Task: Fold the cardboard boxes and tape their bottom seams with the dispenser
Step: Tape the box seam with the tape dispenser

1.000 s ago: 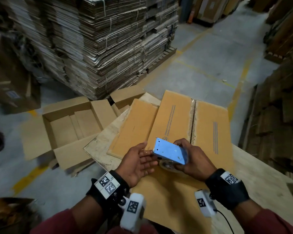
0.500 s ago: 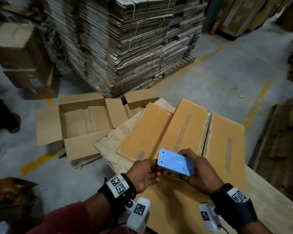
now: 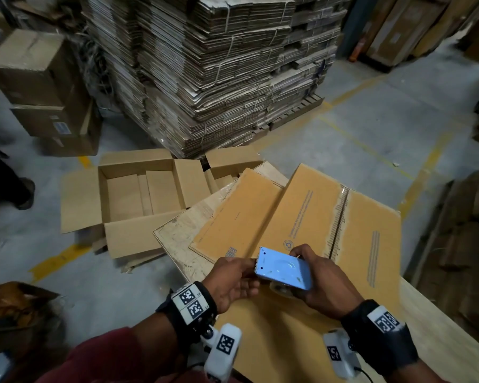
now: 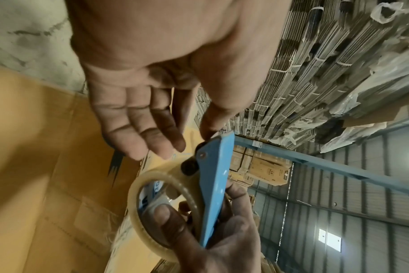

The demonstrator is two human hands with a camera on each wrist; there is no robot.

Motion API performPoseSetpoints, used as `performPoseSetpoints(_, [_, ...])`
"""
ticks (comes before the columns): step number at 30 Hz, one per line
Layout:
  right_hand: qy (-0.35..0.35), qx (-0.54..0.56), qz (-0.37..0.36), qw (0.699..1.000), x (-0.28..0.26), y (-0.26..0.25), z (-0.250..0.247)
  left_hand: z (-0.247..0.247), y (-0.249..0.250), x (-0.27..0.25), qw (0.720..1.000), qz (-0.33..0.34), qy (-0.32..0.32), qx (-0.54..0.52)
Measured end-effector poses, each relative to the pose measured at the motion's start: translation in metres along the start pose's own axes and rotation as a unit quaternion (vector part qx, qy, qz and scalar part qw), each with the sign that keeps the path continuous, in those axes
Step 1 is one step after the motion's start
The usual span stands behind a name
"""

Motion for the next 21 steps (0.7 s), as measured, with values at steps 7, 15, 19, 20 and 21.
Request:
performPoseSetpoints(7, [-0.009,0.010,0.007,1.000,0.002,-0.003,0.009,-0.002,-0.002,-0.004,0.999,-0.022,-0.008,0.032])
performPoseSetpoints(15, [-0.056,-0.055,-0.001,0.997,-0.007,-0.008,0.014,-0.023,0.023,0.006,0.979,0.087,0.109,0.149])
performPoseSetpoints(19, [-0.076,-0.140,-0.004,0.987,-0.015,-0.013,0.003,-0.028,0.040,0.008,0.977,0.113,0.132,0.127])
performPoseSetpoints(20, [-0.082,-0.150,0.000,0.985,-0.017,-0.013,0.000,-0.028,0.044,0.009,0.976,0.117,0.134,0.123])
performPoseSetpoints(21, [-0.087,-0.159,0.004,0.983,-0.021,-0.013,-0.002,-0.027,0.046,0.010,0.975,0.120,0.137,0.125])
Point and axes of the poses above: each hand's wrist, its own x-axis towards the middle knuckle, its own z-axis out of the palm, y = z × x, the point moved 7 cm from there along x, towards the middle knuckle, and after that the axes turned 7 degrees about x, right-handed, at the moved point
